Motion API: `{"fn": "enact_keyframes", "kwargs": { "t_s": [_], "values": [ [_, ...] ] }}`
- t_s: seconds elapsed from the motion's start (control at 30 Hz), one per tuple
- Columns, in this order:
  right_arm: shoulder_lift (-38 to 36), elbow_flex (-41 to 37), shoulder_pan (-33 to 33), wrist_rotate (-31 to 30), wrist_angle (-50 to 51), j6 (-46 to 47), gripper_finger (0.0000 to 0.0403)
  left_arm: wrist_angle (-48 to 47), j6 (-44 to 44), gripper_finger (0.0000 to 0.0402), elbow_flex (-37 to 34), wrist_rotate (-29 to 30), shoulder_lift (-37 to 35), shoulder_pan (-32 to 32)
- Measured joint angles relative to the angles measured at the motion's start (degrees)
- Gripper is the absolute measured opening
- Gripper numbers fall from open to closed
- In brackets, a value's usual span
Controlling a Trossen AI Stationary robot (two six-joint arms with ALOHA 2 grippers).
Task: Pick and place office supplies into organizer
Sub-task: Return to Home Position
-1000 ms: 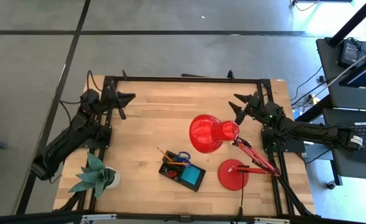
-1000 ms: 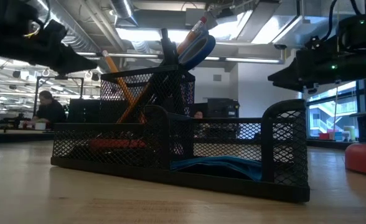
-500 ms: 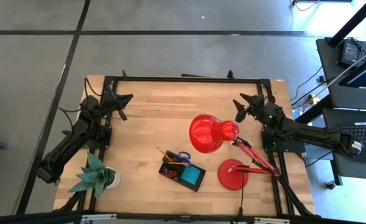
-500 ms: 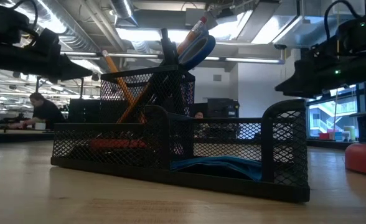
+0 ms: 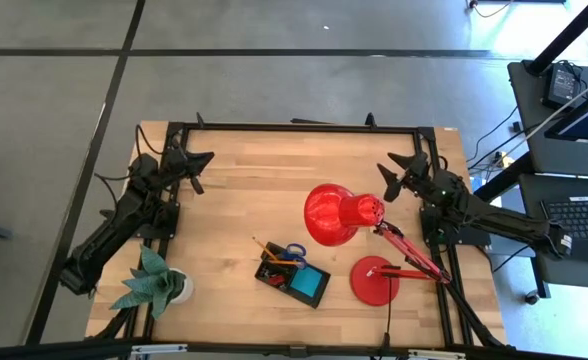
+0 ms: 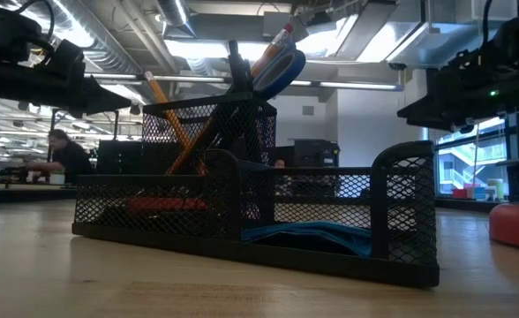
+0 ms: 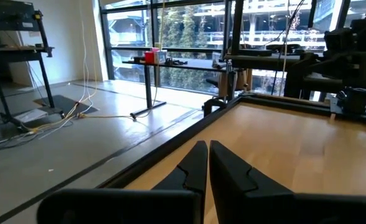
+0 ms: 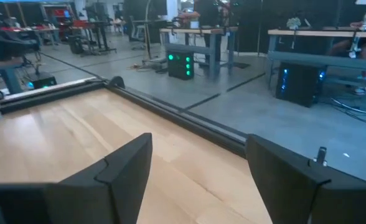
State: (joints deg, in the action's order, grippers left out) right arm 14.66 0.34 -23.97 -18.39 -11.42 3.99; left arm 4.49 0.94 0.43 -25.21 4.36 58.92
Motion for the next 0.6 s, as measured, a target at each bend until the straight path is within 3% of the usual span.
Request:
{"fn": "enact_keyframes", "kwargs": {
  "t_s": [0.47, 0.6],
  "values": [
    [-13.90, 0.00, 1.30, 1.24, 7.37, -1.46, 0.0260, 0.00, -0.14, 0.0011, 0.00, 0.00, 0.00, 0.00],
    [-14.56, 0.02, 2.02, 1.95, 7.31, -3.10, 0.0260, 0.00, -0.17, 0.0011, 0.00, -0.01, 0.00, 0.00]
  ]
}}
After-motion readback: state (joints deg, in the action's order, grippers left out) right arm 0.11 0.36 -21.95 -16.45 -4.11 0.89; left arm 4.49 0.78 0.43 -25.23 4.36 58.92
